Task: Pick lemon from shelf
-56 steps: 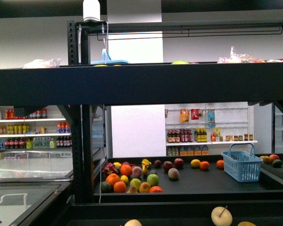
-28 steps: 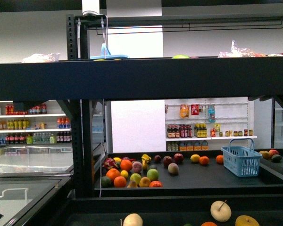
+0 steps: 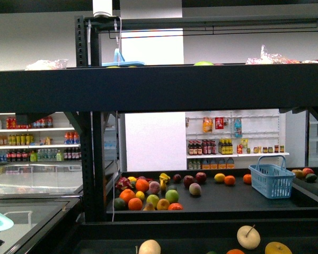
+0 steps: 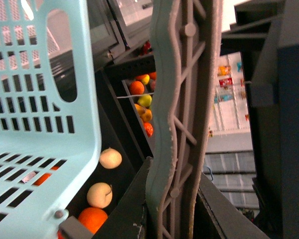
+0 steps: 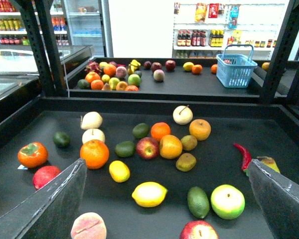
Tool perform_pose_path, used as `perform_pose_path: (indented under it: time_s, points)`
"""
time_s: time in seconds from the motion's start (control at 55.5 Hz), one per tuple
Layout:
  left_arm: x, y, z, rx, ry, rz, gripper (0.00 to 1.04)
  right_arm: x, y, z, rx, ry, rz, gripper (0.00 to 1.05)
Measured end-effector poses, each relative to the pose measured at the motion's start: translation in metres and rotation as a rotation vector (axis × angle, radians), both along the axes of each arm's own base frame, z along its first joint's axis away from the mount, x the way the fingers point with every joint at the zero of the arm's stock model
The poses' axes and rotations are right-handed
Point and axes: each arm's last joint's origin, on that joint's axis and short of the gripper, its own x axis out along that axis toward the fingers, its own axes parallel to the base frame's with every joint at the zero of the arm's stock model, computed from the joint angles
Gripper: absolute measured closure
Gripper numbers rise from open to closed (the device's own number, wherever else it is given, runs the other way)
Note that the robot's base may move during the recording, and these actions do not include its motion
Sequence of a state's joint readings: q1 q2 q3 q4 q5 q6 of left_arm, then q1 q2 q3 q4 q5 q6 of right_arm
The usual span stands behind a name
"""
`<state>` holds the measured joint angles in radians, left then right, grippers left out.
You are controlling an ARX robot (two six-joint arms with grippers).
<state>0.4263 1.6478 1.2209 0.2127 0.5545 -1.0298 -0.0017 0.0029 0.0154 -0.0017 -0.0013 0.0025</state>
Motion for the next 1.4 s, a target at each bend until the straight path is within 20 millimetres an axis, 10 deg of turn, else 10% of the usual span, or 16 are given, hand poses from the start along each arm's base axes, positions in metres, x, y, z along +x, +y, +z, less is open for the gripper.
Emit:
perform_pose_path:
  time_s: [0.324, 0.738, 1.404]
  points:
    - [-0.014, -0.101, 0.035, 0.21, -0.13, -0.384, 0.93, 0.0, 0.0, 0.0, 0.0, 0.0, 0.0, 0.07]
    - [0.013, -0.215, -0.013, 0.207, -0.133, -0.672, 0.93, 0.0, 0.0, 0.0, 0.0, 0.0, 0.001, 0.07]
    - [0.015, -0.295, -0.053, 0.126, -0.076, -0.809, 0.93, 0.0, 0.0, 0.0, 0.0, 0.0, 0.001, 0.07]
